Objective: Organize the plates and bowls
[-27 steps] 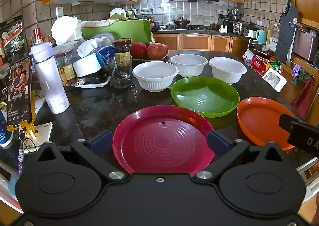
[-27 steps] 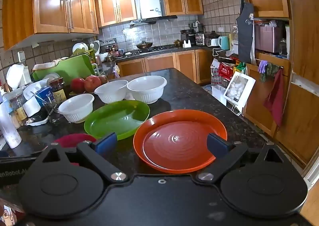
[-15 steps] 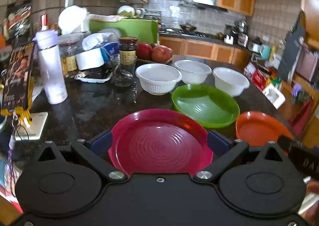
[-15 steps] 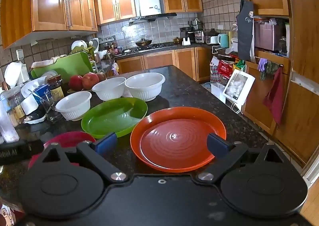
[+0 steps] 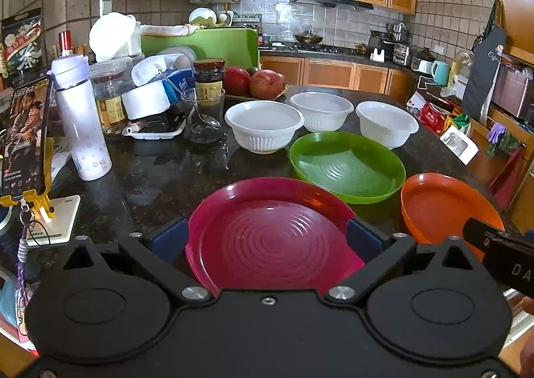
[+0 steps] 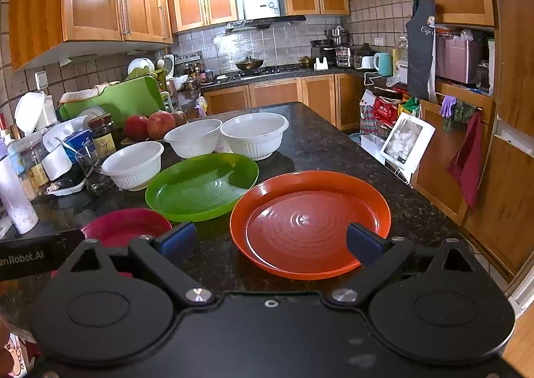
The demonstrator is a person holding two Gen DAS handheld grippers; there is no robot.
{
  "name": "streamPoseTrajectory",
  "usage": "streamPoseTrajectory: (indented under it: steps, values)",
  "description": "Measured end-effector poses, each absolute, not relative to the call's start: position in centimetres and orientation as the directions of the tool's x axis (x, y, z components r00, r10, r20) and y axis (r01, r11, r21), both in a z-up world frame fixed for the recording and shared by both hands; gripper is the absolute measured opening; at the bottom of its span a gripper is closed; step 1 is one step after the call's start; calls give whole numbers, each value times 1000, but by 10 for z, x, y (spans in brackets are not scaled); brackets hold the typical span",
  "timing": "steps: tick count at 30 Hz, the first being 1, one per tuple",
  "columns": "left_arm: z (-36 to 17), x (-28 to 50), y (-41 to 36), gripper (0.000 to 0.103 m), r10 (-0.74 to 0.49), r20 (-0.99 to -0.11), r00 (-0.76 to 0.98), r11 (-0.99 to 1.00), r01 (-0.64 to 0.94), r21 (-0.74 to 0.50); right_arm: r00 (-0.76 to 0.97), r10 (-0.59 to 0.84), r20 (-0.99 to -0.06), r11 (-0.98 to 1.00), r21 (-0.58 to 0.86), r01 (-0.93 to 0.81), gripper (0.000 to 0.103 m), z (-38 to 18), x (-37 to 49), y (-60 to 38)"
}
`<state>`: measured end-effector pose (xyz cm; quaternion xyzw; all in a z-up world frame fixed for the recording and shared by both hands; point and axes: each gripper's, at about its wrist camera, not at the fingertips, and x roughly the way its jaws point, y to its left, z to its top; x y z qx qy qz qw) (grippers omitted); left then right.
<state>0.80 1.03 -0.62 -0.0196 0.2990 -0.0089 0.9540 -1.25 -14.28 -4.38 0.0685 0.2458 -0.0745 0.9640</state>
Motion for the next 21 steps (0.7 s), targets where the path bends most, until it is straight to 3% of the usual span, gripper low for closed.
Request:
streamPoseTrajectory:
  steps: [21]
  values:
    - [-8, 3, 11, 100, -54, -581, 812, 999, 42, -35, 867, -106, -487, 983, 79, 165, 102, -40, -20, -139]
